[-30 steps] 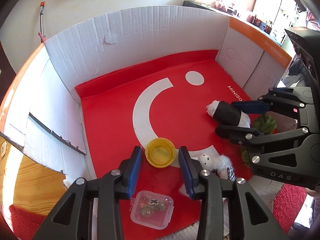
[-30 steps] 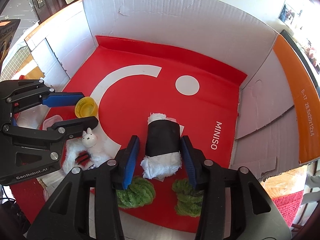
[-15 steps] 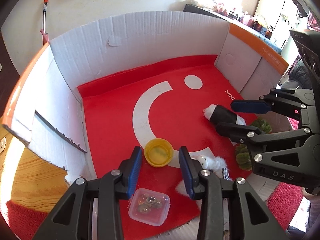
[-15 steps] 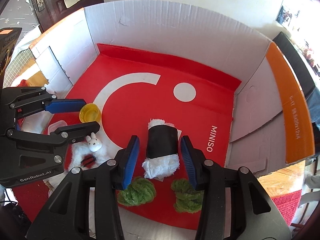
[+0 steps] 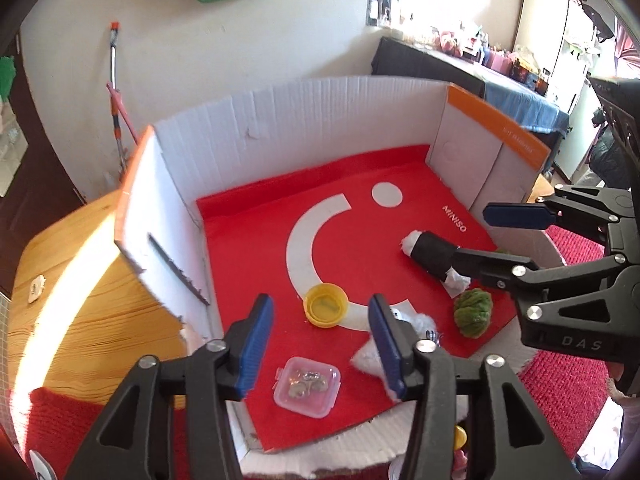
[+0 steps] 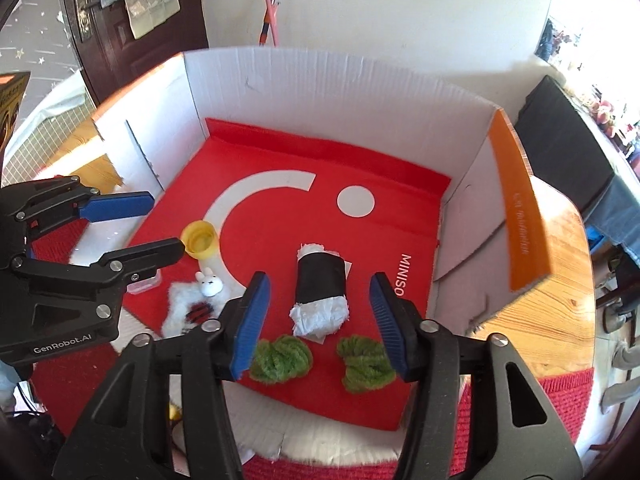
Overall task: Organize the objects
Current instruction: 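Withdraw both open grippers from the orange box, then move the left gripper toward the clear lid while the right gripper approaches the pink device, then grasp the clear round lid with the left gripper while the right gripper grasps the pink My Melody device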
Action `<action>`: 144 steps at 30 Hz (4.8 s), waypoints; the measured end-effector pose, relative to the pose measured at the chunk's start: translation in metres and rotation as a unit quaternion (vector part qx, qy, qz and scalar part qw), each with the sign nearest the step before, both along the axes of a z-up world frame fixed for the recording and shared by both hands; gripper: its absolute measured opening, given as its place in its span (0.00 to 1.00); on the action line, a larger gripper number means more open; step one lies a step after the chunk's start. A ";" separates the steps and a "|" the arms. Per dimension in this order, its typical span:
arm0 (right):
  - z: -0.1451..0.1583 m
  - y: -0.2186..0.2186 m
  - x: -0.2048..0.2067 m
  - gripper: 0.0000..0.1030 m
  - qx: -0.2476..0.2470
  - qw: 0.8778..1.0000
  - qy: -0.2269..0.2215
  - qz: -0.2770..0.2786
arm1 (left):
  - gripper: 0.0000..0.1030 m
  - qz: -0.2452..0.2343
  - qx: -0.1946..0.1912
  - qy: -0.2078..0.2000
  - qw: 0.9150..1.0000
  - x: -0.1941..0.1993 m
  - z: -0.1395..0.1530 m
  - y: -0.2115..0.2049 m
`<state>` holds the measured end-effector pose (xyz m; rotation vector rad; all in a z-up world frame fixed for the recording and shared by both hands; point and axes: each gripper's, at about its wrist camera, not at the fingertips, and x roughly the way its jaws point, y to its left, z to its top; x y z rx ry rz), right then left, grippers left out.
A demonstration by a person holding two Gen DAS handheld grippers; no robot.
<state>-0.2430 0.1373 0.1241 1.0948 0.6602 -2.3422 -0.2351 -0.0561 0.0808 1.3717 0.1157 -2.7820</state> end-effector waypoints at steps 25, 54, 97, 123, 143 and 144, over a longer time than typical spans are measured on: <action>0.014 0.005 0.098 0.74 -0.050 0.990 0.129 0.006 | 0.82 0.067 -0.035 0.135 0.988 0.100 0.045 0.026; -0.077 0.056 0.145 0.85 -0.085 0.989 0.100 -0.073 | 0.96 0.100 0.006 0.085 0.991 0.162 -0.035 0.059; -0.087 0.067 0.140 0.85 -0.089 0.989 0.070 -0.090 | 0.96 0.102 0.029 0.056 0.993 0.168 -0.051 0.057; -0.098 0.059 0.119 0.86 -0.086 0.990 0.038 -0.107 | 0.96 0.084 0.017 0.041 0.995 0.146 -0.050 0.038; -0.094 0.071 0.110 0.86 -0.081 0.993 0.022 -0.079 | 0.96 0.012 -0.030 0.010 0.999 0.099 -0.057 0.053; -0.094 0.071 0.111 0.86 -0.080 0.993 0.023 -0.079 | 0.96 0.015 -0.027 0.009 0.999 0.099 -0.057 0.051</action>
